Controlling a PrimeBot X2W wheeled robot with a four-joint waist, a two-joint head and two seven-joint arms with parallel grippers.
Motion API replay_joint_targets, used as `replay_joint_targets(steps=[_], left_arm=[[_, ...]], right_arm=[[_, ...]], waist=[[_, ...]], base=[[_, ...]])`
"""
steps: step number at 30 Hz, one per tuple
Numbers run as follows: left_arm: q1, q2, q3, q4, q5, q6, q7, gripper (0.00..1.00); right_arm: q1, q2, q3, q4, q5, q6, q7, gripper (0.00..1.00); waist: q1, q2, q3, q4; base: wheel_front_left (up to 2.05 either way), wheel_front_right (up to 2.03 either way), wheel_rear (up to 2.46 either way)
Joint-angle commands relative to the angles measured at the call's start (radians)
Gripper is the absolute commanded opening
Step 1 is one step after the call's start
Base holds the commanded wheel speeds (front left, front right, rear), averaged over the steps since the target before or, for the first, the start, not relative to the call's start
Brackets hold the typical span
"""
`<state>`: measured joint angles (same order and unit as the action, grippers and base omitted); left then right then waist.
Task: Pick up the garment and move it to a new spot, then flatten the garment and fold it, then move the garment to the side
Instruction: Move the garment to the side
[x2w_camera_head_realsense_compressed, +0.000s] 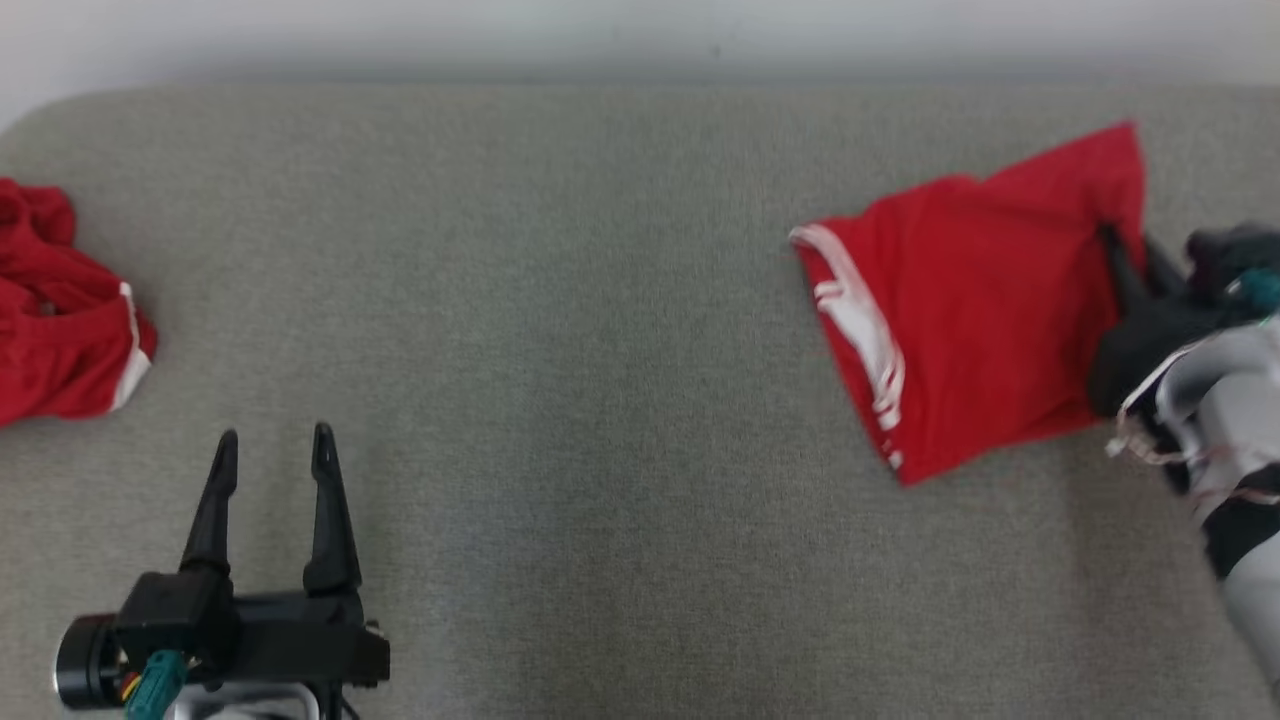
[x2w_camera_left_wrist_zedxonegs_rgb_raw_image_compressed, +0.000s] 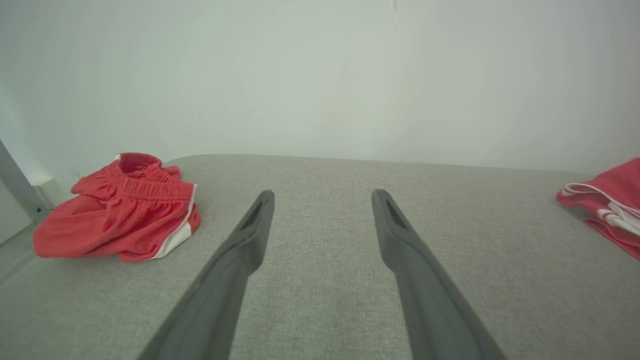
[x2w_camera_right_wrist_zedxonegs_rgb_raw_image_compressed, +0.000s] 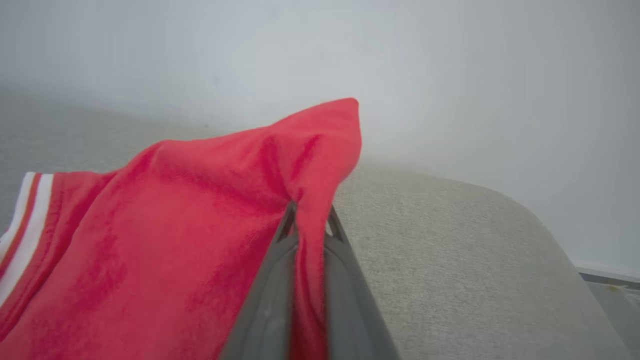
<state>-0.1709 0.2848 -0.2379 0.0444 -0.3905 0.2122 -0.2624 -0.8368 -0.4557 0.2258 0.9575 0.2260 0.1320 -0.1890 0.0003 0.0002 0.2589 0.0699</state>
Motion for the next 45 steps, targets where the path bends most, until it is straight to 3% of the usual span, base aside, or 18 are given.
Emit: replay_joint_targets(steps=[1,12,19,33,45], left_arm=[[-0.025,-0.009,0.004,-0.005,0.018,-0.003,-0.003,1.0],[-0.129,-0.056,0.041,-0.098,0.124,-0.057,-0.003,1.0],[-0.143,-0.033,0.063,-0.181,0.178,-0.075,-0.003,1.0],[-0.145,0.061,0.103,-0.349,0.233,-0.061,0.059,1.0],[-0.117,0.1,0.129,-0.449,0.25,-0.042,0.101,1.0]], right_arm=[[-0.018,-0.02,0.008,-0.007,0.007,-0.003,0.004,0.0],[-0.195,-0.294,0.072,-0.089,0.063,-0.003,0.11,0.0],[-0.268,-0.381,0.103,-0.119,0.085,-0.003,0.169,0.0],[-0.383,-0.382,0.128,-0.119,0.061,-0.003,0.166,0.0],[-0.488,-0.415,0.132,-0.109,-0.009,-0.003,0.173,0.0]], waist=[[-0.0003,-0.0002,0.122,-0.041],[-0.0003,-0.0002,0.277,-0.059],[-0.0003,-0.0002,0.335,-0.096],[-0.0003,-0.0002,0.437,-0.185],[-0.0003,-0.0002,0.481,-0.204]], base=[[0.0,0.0,0.0],[0.0,0.0,0.0],[0.0,0.0,0.0],[0.0,0.0,0.0],[0.0,0.0,0.0]])
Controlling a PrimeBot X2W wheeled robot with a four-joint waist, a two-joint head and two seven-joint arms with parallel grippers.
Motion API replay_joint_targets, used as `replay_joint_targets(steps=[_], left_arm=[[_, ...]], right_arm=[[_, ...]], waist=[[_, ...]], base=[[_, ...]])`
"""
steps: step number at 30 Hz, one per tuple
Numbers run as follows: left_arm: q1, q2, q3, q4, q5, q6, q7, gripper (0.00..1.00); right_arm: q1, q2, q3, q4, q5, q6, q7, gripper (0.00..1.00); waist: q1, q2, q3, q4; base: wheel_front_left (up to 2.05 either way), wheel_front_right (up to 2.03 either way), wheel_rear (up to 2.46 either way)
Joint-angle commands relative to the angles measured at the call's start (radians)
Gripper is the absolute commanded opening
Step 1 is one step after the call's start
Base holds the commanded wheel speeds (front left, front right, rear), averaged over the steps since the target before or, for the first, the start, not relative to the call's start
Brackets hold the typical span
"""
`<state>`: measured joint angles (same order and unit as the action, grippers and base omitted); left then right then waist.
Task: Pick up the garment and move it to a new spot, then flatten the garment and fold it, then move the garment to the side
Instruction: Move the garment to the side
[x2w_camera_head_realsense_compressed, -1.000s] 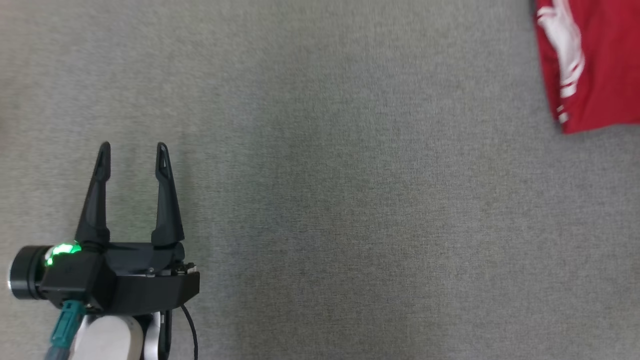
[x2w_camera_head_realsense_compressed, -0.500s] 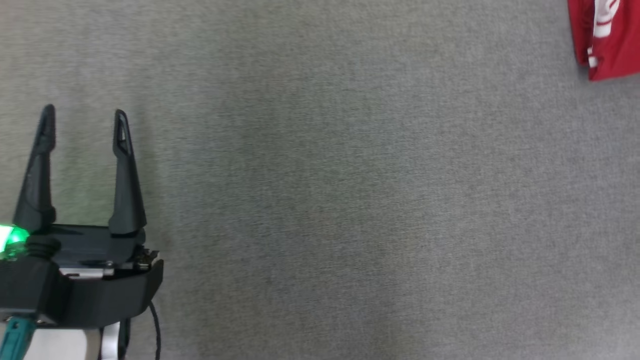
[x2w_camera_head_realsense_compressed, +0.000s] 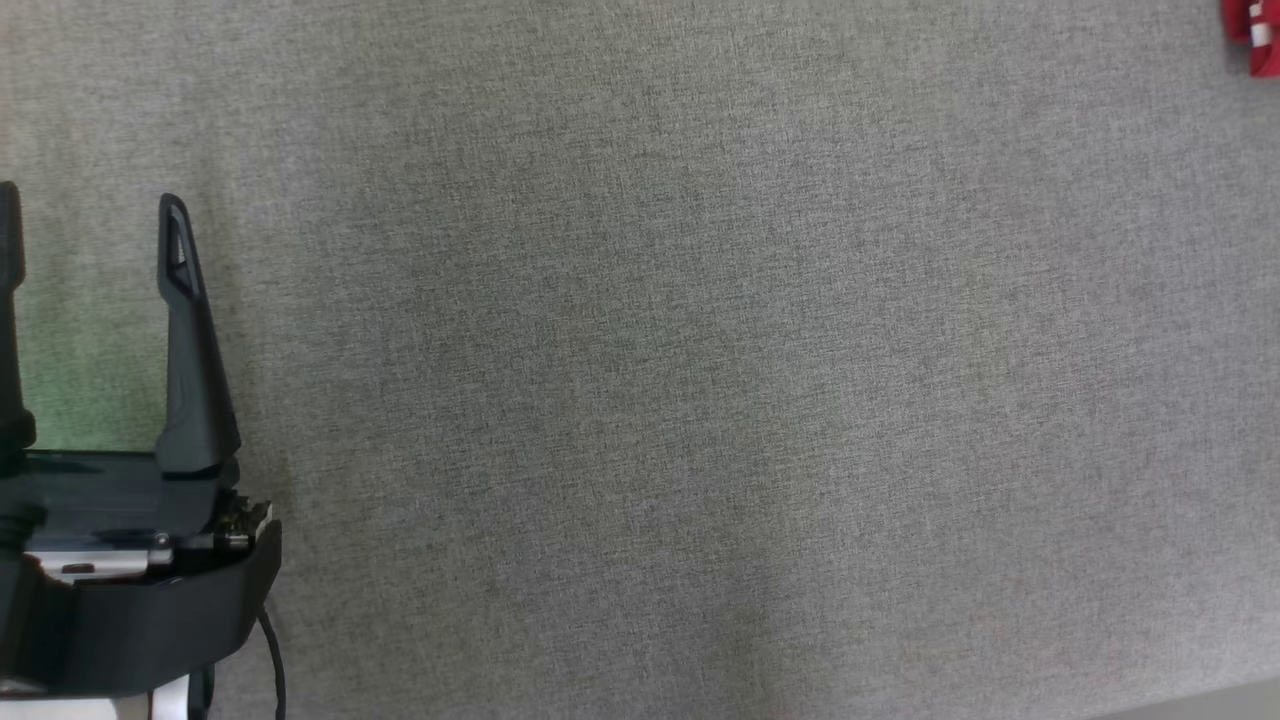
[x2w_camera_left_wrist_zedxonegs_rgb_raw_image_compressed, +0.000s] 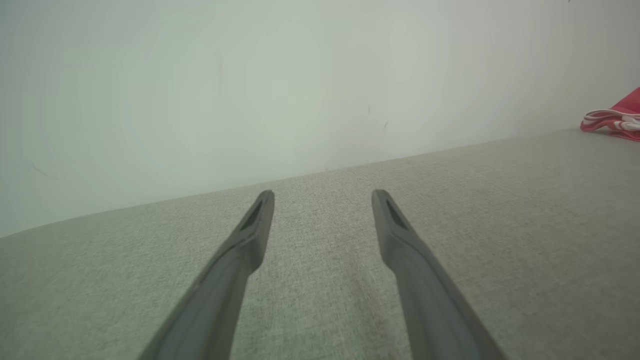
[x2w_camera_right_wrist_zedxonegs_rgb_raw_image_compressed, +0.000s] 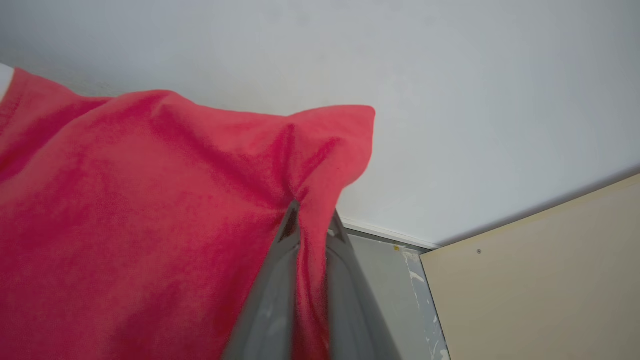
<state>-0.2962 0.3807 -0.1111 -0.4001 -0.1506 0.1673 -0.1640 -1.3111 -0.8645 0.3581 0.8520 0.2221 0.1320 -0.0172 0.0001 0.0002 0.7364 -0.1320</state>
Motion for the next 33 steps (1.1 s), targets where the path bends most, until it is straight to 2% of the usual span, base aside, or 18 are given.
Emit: replay_joint_targets(steps=[1,5,6,7,13,22,25,33], left_arm=[[0.01,0.005,0.004,-0.008,0.012,0.005,0.004,1.0],[0.012,0.008,0.004,-0.018,0.014,0.008,0.004,1.0],[0.011,0.008,0.005,-0.018,0.013,0.008,0.003,1.0],[0.01,0.009,0.006,-0.015,0.01,0.008,0.0,1.0],[0.023,-0.008,-0.002,0.023,-0.003,0.017,-0.023,1.0],[0.086,-0.069,-0.008,0.151,-0.06,0.032,-0.071,1.0],[0.141,-0.088,-0.001,0.205,-0.081,0.036,-0.084,1.0],[0.243,-0.109,-0.009,0.289,-0.117,0.028,-0.092,1.0]], right_arm=[[-0.019,-0.005,-0.002,-0.001,-0.008,-0.003,0.009,0.0],[-0.039,-0.002,-0.012,0.008,-0.021,-0.003,0.027,0.01],[-0.041,-0.002,-0.017,0.008,-0.025,-0.003,0.026,0.69],[-0.04,-0.001,-0.024,0.014,-0.032,-0.003,0.032,1.0],[-0.007,0.019,-0.065,-0.007,-0.088,-0.003,-0.016,1.0],[0.163,0.114,-0.144,-0.171,-0.093,-0.003,-0.119,1.0],[0.289,0.166,-0.187,-0.269,-0.08,-0.003,-0.123,1.0],[0.599,0.23,-0.238,-0.432,-0.026,-0.003,-0.106,1.0]], waist=[[-0.0001,-0.0002,0.006,-0.004],[-0.0001,-0.0002,0.014,-0.004],[-0.0001,-0.0002,0.014,-0.004],[-0.0001,-0.0002,0.014,-0.003],[-0.0001,-0.0002,-0.027,0.006],[-0.0001,-0.0002,-0.215,0.056],[-0.0001,-0.0002,-0.317,0.097],[-0.0001,-0.0002,-0.506,0.198]], base=[[0.0,0.0,0.0],[0.0,0.0,0.0],[0.0,0.0,0.0],[0.0,0.0,0.0],[0.0,0.0,0.0],[0.0,0.0,0.0],[0.0,0.0,0.0],[0.0,0.0,0.0]])
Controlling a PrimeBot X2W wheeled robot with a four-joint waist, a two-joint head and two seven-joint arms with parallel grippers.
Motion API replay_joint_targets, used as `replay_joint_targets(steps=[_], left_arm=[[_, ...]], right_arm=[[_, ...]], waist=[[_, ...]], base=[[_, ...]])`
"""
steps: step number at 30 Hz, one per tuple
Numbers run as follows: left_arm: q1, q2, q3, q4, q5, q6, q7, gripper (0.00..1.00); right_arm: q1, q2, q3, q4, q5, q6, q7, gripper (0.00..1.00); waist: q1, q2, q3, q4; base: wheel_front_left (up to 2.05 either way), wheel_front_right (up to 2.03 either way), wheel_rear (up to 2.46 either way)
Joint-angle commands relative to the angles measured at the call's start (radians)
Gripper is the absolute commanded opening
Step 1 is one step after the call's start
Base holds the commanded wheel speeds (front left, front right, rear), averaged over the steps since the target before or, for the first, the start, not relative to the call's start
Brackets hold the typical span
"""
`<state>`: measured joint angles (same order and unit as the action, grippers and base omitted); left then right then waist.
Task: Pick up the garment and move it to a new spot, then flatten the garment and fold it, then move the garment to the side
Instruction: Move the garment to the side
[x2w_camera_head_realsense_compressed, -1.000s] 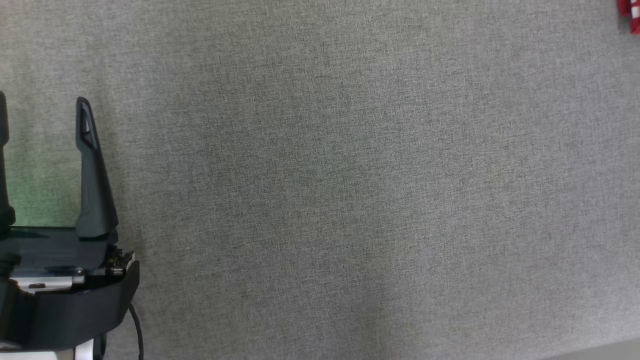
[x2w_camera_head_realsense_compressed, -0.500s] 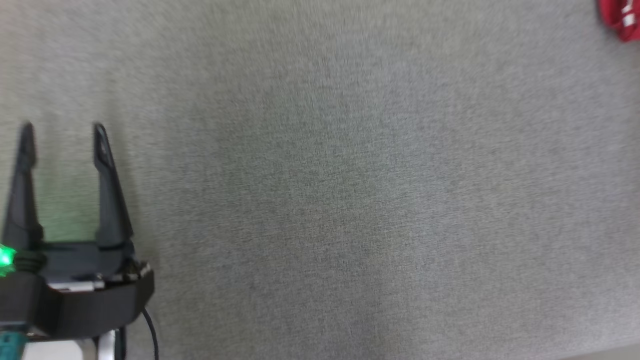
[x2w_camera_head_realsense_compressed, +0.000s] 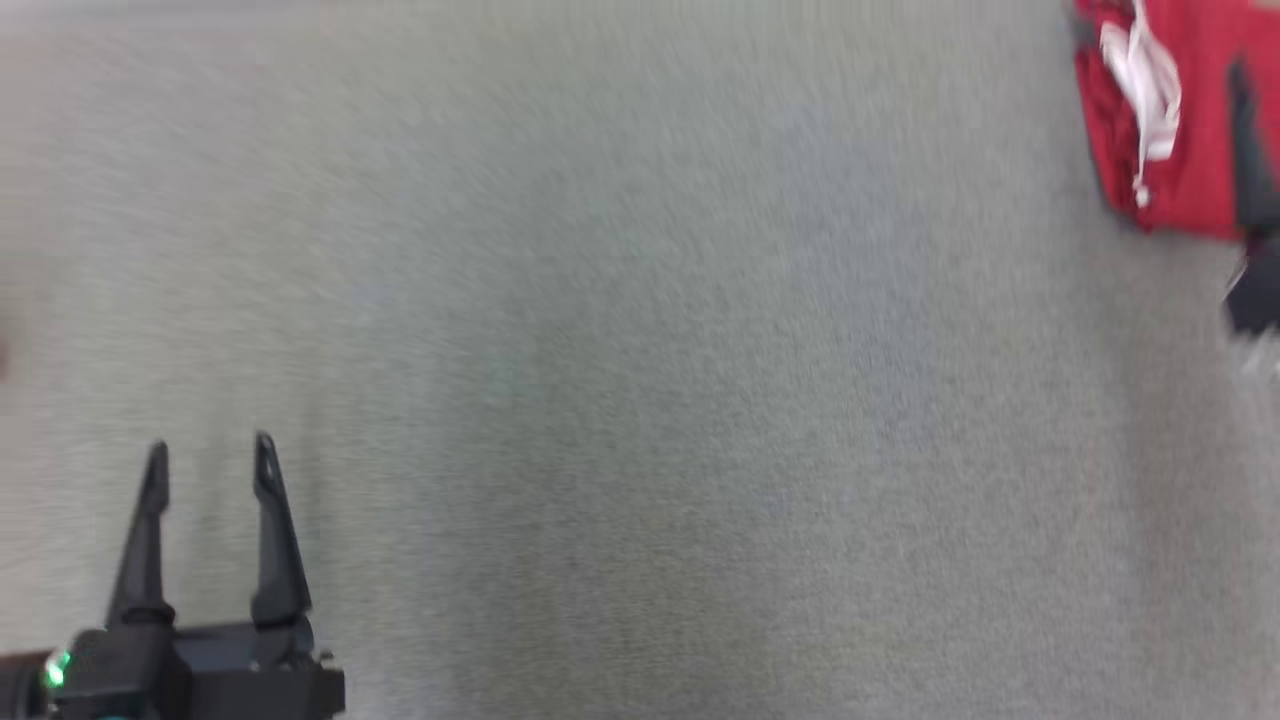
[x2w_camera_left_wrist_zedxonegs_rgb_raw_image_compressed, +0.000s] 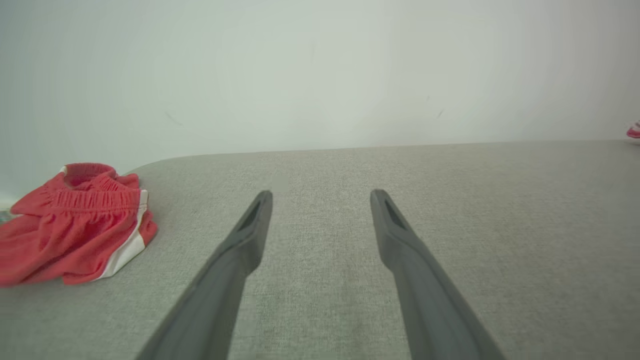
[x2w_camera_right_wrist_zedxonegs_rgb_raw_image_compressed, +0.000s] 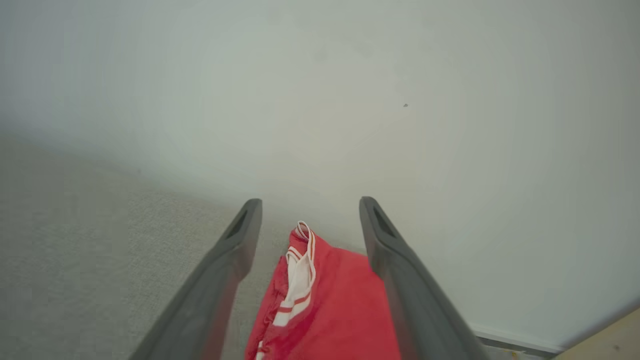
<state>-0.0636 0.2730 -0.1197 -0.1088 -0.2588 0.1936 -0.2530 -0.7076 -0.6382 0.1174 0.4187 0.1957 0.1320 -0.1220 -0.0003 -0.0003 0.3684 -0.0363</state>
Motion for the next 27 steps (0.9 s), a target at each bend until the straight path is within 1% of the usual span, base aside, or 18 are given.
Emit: replay_joint_targets(steps=[1,4,9,15,18,23,27], left_arm=[[0.023,-0.001,-0.002,0.008,-0.011,-0.001,-0.003,1.0],[0.045,-0.004,-0.016,0.031,-0.014,-0.008,-0.002,1.0],[0.078,-0.009,-0.033,0.06,-0.016,-0.008,0.012,1.0],[0.11,-0.007,-0.04,0.081,-0.029,-0.007,0.03,1.0],[0.114,-0.008,-0.041,0.094,-0.035,-0.007,0.032,1.0],[0.133,-0.008,-0.032,0.109,-0.042,0.008,0.033,1.0],[0.151,0.009,-0.03,0.121,-0.042,0.008,0.044,1.0]], right_arm=[[0.03,0.017,-0.006,-0.015,0.009,-0.003,0.001,1.0],[0.134,0.061,-0.04,-0.043,0.033,-0.003,-0.005,1.0],[0.293,0.162,-0.103,-0.089,0.049,-0.003,-0.019,1.0],[0.469,0.284,-0.18,-0.165,0.027,-0.003,-0.018,1.0],[0.546,0.33,-0.214,-0.206,0.014,-0.003,-0.017,1.0],[0.674,0.421,-0.245,-0.298,-0.007,-0.003,-0.006,1.0],[0.764,0.484,-0.251,-0.362,-0.033,-0.003,-0.002,1.0]], waist=[[0.0003,0.0003,-0.155,0.112],[0.0003,0.0003,-0.206,0.14],[0.0003,0.0003,-0.279,0.157],[0.0003,0.0003,-0.343,0.148],[0.0003,0.0003,-0.368,0.148],[0.0003,0.0003,-0.398,0.144],[0.0003,0.0003,-0.419,0.144]], base=[[0.0,0.0,0.0],[0.0,0.0,0.0],[0.0,0.0,0.0],[0.0,0.0,0.0],[0.0,0.0,0.0],[0.0,0.0,0.0],[0.0,0.0,0.0]])
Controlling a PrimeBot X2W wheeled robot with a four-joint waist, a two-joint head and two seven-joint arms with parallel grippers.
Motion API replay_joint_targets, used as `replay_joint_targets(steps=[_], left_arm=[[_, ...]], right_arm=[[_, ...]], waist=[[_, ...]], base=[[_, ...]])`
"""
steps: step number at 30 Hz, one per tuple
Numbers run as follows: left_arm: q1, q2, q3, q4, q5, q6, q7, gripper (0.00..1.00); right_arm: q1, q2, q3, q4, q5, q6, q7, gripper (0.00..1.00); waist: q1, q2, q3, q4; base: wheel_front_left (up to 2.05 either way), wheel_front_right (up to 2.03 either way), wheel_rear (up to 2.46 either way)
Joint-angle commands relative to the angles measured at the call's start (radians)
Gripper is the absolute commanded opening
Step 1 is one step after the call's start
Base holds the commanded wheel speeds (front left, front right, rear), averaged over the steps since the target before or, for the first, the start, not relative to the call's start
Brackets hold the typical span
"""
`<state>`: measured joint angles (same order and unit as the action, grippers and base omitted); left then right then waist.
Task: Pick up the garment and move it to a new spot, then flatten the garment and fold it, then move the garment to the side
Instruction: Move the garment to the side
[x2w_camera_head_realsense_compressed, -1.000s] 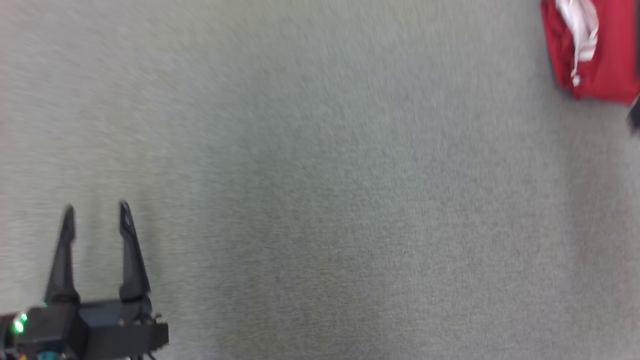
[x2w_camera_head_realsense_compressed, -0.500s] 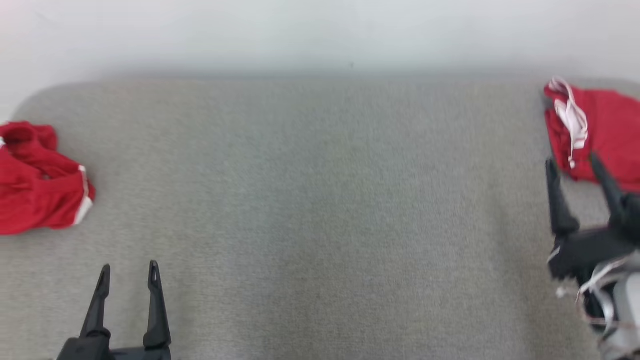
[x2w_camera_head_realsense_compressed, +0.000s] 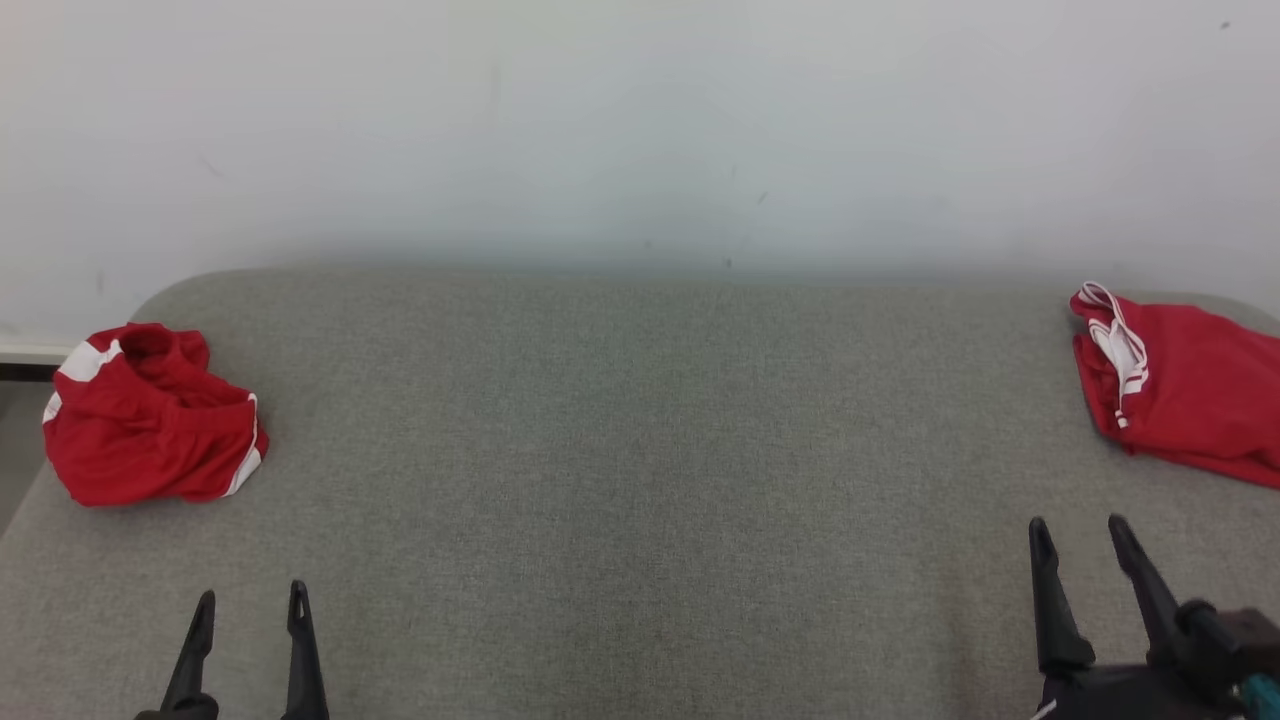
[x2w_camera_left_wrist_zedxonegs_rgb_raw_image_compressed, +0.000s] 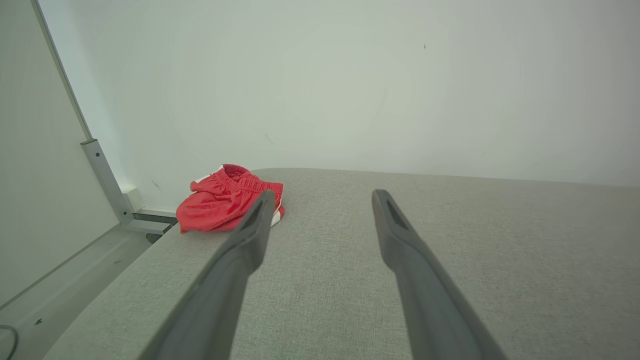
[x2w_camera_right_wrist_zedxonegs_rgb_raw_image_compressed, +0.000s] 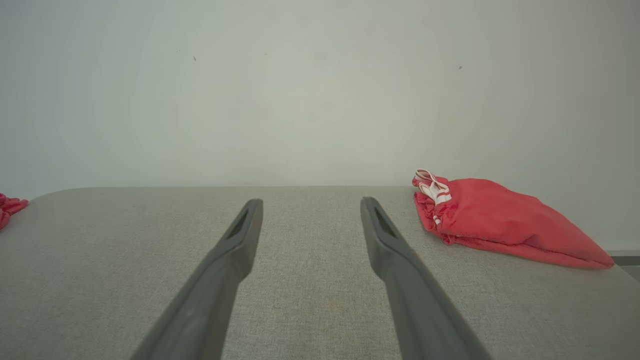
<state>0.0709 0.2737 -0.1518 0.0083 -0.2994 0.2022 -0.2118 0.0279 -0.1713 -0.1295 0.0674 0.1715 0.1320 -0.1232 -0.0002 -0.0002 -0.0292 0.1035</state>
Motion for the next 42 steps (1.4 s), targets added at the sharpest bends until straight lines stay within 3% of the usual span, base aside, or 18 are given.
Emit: replay_joint_targets(steps=[1,9,17,28,42], left_arm=[[0.02,0.014,0.001,0.006,0.004,0.002,0.012,1.0],[0.039,0.054,0.005,-0.013,0.028,0.018,0.054,1.0],[0.066,0.051,0.047,-0.03,-0.025,0.029,0.037,1.0],[0.099,0.092,0.038,-0.047,-0.014,0.012,0.042,1.0],[0.09,0.1,0.01,-0.048,-0.022,-0.002,0.058,1.0]], right_arm=[[0.045,0.032,-0.009,-0.021,-0.009,-0.003,-0.003,1.0],[0.133,0.081,-0.011,-0.054,-0.037,-0.003,-0.021,1.0],[0.153,0.111,-0.026,-0.029,-0.056,-0.003,-0.049,1.0],[0.159,0.121,-0.022,-0.008,-0.074,-0.003,-0.042,1.0],[0.162,0.123,-0.017,-0.025,-0.087,-0.003,-0.032,1.0]], waist=[[0.0002,0.0002,-0.026,0.005],[0.0002,0.0002,-0.054,0.012],[0.0002,0.0002,-0.067,0.019],[0.0002,0.0002,-0.081,0.023],[0.0002,0.0002,-0.089,-0.001]], base=[[0.0,0.0,0.0],[0.0,0.0,0.0],[0.0,0.0,0.0],[0.0,0.0,0.0],[0.0,0.0,0.0]])
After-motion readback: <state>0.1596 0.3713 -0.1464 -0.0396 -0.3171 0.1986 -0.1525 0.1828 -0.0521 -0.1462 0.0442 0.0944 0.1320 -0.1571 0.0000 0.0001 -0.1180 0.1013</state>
